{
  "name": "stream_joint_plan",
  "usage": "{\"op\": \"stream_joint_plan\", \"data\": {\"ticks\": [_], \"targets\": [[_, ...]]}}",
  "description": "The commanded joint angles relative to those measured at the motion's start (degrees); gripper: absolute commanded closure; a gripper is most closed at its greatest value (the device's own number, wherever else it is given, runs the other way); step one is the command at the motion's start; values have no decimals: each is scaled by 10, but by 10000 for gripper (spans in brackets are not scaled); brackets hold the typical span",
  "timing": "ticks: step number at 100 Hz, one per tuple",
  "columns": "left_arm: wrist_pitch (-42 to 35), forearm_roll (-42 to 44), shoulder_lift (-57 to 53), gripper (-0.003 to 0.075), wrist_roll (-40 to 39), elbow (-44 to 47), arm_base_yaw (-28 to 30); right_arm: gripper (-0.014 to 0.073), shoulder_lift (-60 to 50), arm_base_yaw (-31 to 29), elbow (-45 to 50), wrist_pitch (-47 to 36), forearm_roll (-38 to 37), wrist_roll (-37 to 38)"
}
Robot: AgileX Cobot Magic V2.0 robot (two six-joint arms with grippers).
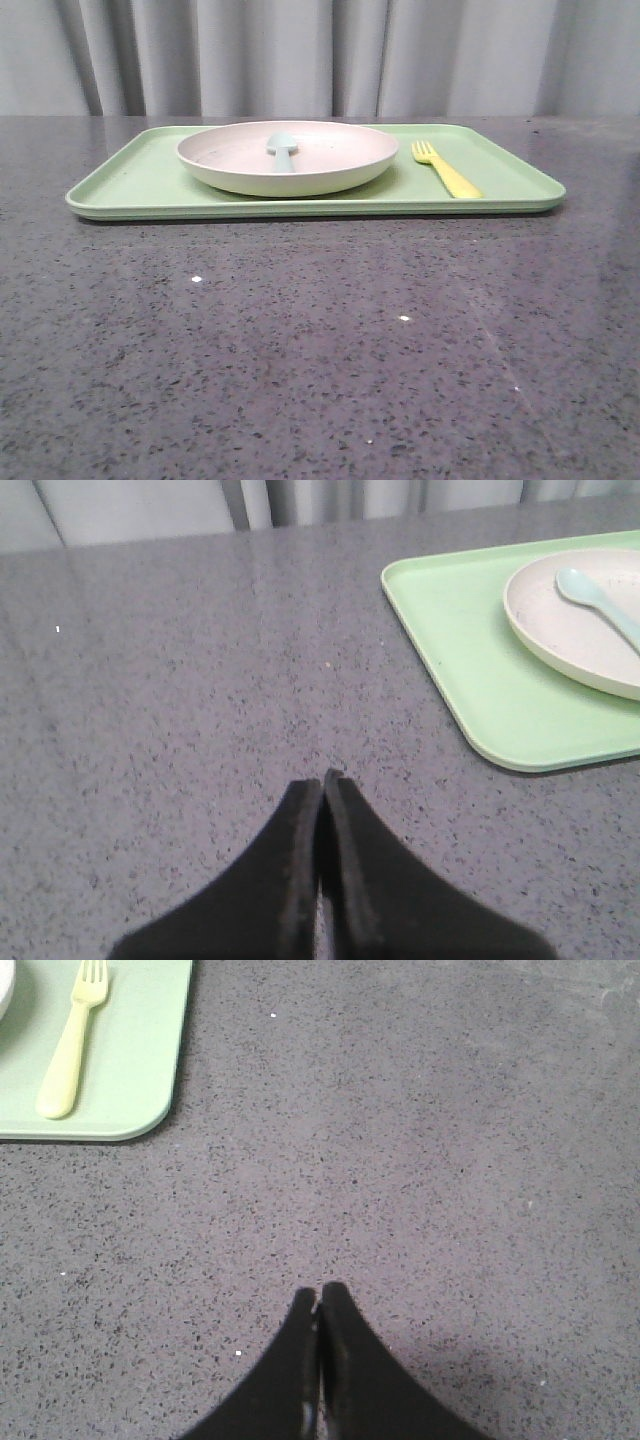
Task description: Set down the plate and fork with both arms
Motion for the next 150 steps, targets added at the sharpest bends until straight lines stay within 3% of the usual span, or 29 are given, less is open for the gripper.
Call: {"op": "stream_joint_plan", "data": {"ticks": [1, 28, 46, 101, 150], "targets": [[-92, 23, -21, 741, -4, 8, -23, 713, 0, -3, -14, -37, -16, -7], [-165, 63, -127, 741, -11, 114, -37, 713, 0, -3, -14, -37, -16, -7], [-178, 182, -205, 741, -180, 175, -37, 713, 0, -3, -14, -37, -16, -7], [-211, 172, -279, 741, -181, 250, -37, 713, 0, -3, -14, -36, -16, -7], [-217, 172, -279, 741, -181, 250, -37, 713, 0, -3, -14, -36, -16, -7]]}}
